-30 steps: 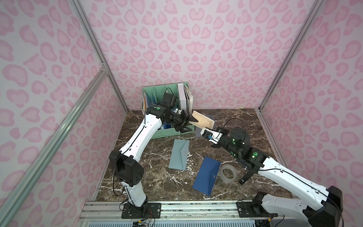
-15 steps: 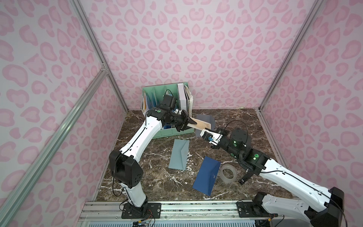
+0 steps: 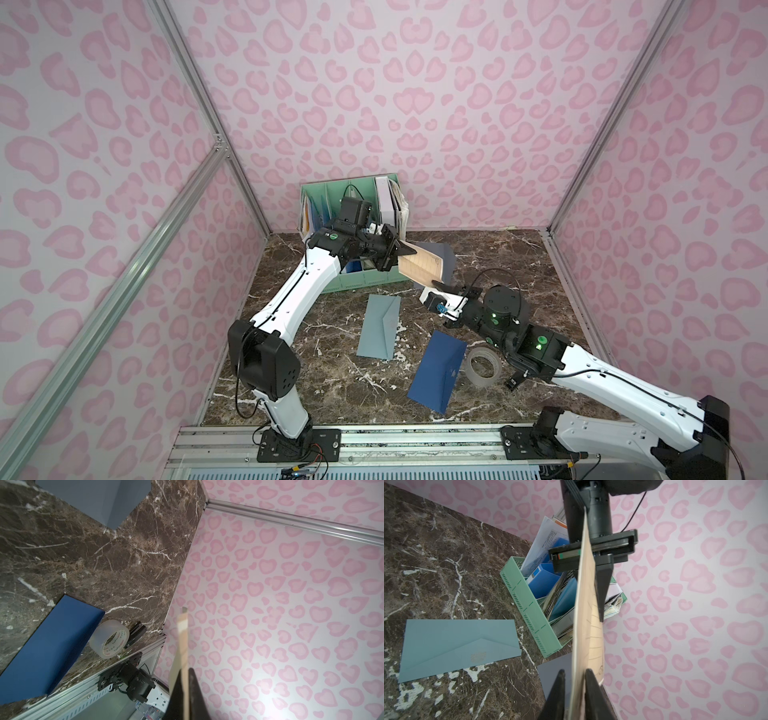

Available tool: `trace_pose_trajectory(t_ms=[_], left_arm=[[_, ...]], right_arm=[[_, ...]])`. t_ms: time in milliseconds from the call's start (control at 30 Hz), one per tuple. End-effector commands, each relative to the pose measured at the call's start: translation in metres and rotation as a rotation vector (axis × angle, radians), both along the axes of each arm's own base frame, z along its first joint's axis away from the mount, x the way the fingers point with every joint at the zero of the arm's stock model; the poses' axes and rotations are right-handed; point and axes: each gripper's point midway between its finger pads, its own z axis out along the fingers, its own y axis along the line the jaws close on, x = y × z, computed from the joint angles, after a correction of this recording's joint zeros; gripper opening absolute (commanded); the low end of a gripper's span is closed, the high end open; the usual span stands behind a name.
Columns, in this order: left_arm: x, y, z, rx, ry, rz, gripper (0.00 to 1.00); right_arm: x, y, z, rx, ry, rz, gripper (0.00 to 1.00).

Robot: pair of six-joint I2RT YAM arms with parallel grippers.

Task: Take the letter paper out of the envelope
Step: Unfold the letter paper.

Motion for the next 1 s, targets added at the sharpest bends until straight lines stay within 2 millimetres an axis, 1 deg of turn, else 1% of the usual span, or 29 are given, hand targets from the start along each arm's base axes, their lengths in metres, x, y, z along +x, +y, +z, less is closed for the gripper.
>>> trace_pose_trajectory(t_ms=[0,200,267,333,367,433,500,567,633,667,800,867,900,967], left_arm=[[0.008,-0.004,0.015,-0.034,-0.059,-0.004,0.00],[0.009,-0.006,0.025,-0.048,-0.105,-0.015,0.00],[0.009,-0.006,0.026,-0.049,-0.119,-0.021,0.00],[0.010,-0.005,0.027,-0.046,-0.144,-0.029,0.00],[0.010,-0.005,0.028,-0.044,-0.159,-0.032,0.00],[0.013,-0.003,0.031,-0.042,-0.202,-0.032,0.00],[0.017,-0.001,0.040,-0.045,-0.283,-0.030,0.00],[0.020,0.001,0.050,-0.038,-0.374,-0.033,0.00],[0.023,0.002,0.058,-0.028,-0.460,-0.031,0.00],[0.024,0.005,0.062,-0.017,-0.503,-0.022,0.00],[0.024,0.012,0.071,0.017,-0.633,0.002,0.00],[0.023,0.013,0.074,0.029,-0.680,-0.004,0.00],[0.021,0.013,0.080,0.019,-0.711,-0.010,0.00],[0.019,0.010,0.087,-0.009,-0.752,-0.019,0.00]], right_arm=[[-0.005,0.001,-0.003,0.023,0.038,-0.014,0.24],[-0.011,0.007,-0.030,0.029,0.149,-0.012,0.22],[-0.007,0.005,-0.030,0.067,0.177,-0.048,0.24],[-0.004,0.003,-0.021,0.115,0.192,-0.075,0.31],[-0.003,0.001,-0.014,0.150,0.205,-0.088,0.37],[-0.005,-0.001,0.001,0.216,0.241,-0.081,0.52],[-0.007,-0.006,0.018,0.308,0.322,-0.055,0.66],[-0.006,-0.017,0.034,0.414,0.421,-0.046,0.77],[-0.003,-0.030,0.048,0.513,0.527,-0.025,0.85],[-0.002,-0.038,0.055,0.564,0.578,-0.010,0.88],[0.016,-0.079,0.089,0.795,0.702,0.033,0.90],[0.022,-0.094,0.103,0.902,0.750,0.077,0.91],[0.027,-0.099,0.106,0.944,0.794,0.090,0.91],[0.037,-0.100,0.103,0.985,0.915,0.140,0.90]])
